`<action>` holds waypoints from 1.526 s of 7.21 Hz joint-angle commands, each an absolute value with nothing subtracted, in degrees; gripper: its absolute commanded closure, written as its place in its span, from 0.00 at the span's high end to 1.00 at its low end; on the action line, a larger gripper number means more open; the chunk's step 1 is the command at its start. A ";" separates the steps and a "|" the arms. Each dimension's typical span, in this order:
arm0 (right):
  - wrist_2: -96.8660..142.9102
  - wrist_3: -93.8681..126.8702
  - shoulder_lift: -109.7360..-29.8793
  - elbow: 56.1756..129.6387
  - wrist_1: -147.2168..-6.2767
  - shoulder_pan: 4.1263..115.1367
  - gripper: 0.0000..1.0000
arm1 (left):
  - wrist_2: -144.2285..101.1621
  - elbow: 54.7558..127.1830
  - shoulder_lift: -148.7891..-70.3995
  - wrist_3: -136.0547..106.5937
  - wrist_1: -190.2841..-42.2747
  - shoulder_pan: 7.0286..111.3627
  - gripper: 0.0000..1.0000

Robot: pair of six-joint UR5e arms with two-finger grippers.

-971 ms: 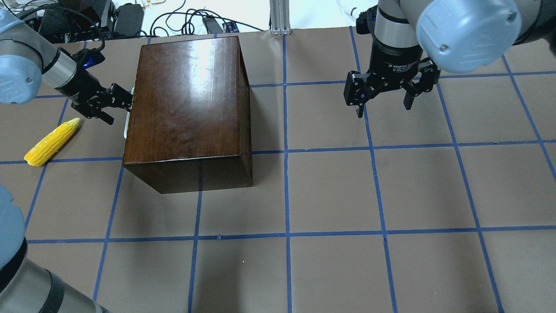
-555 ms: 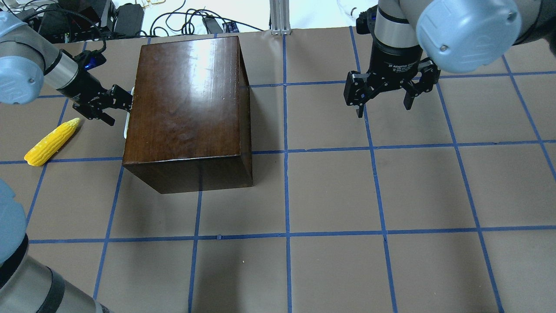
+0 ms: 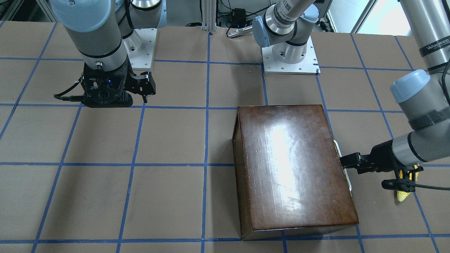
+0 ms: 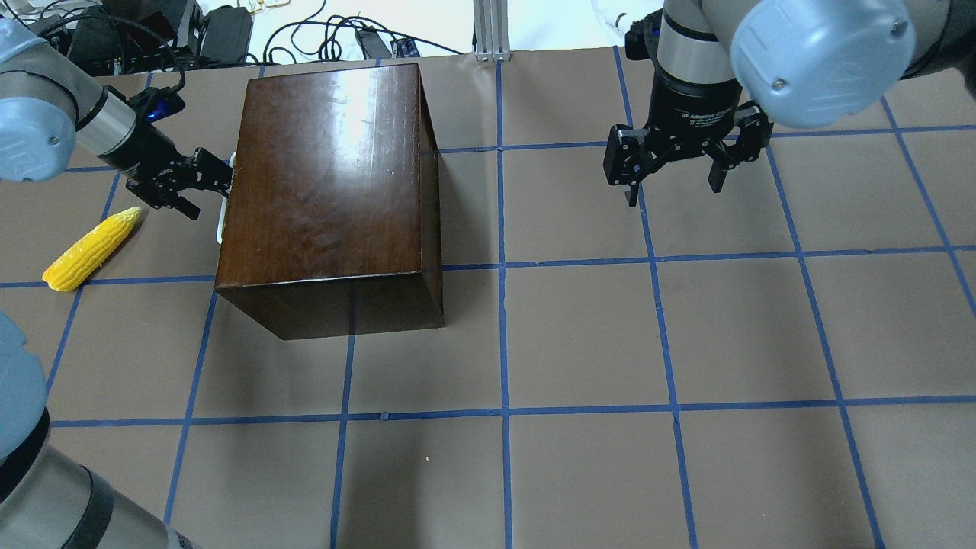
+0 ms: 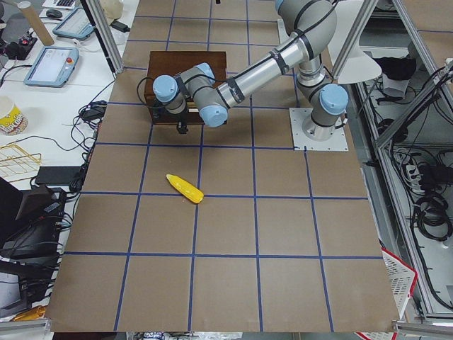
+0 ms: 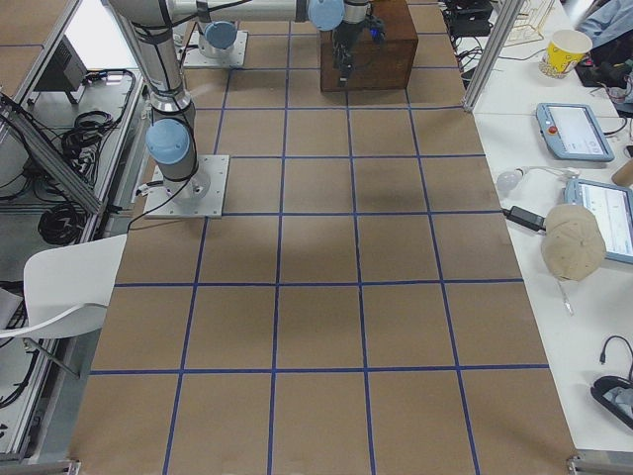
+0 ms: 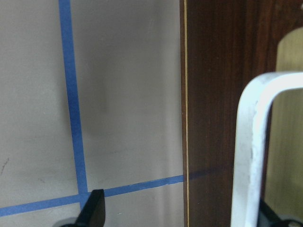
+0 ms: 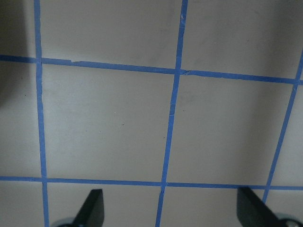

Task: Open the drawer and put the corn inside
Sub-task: 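Lower the left gripper and grasp the white drawer handle, then pull the drawer open with the left gripper, away from the box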

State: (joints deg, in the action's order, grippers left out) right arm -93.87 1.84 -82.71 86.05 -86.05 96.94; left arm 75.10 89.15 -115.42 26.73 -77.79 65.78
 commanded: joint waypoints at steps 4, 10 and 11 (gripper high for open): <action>-93.87 1.85 -82.71 86.04 -86.04 96.94 1.00 | 75.15 88.86 -115.49 27.68 -76.99 65.39 1.00; -93.87 1.85 -82.71 86.04 -86.04 96.94 1.00 | 76.11 87.63 -115.93 31.10 -76.99 62.67 1.00; -93.87 1.85 -82.71 86.04 -86.04 96.94 1.00 | 76.20 86.84 -115.93 31.11 -76.99 62.67 1.00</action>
State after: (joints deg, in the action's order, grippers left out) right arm -93.87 1.85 -82.71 86.05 -86.04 96.94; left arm 76.11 87.56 -115.88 30.60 -76.99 62.97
